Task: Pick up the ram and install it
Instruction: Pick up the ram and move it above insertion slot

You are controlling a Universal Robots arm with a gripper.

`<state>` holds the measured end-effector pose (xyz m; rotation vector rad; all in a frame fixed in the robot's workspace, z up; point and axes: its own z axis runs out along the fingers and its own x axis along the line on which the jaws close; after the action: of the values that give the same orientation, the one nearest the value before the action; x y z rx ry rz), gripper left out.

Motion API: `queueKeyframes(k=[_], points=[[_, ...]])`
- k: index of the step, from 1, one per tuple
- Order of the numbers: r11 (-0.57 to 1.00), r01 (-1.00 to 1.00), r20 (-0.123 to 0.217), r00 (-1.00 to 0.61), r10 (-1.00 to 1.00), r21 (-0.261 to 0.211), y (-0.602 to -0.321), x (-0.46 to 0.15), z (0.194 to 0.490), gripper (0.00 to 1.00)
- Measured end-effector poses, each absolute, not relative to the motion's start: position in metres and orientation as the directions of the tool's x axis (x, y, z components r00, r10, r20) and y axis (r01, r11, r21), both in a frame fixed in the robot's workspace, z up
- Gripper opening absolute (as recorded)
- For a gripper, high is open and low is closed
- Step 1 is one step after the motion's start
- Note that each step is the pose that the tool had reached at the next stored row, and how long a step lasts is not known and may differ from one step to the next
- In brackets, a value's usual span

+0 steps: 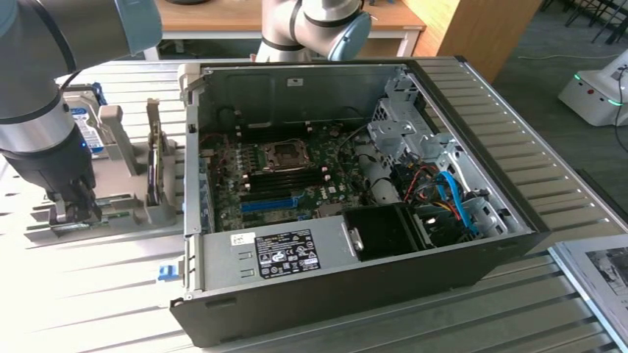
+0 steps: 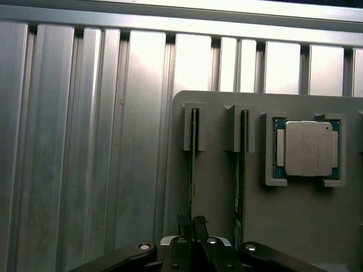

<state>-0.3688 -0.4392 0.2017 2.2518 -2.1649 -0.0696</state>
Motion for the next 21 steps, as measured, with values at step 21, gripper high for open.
queueKeyframes(k=[21], points=[[-0.04,-0.998,-0.02,0.039,-0.999,0.043,-0.439,-0.369,0.233,0.12]])
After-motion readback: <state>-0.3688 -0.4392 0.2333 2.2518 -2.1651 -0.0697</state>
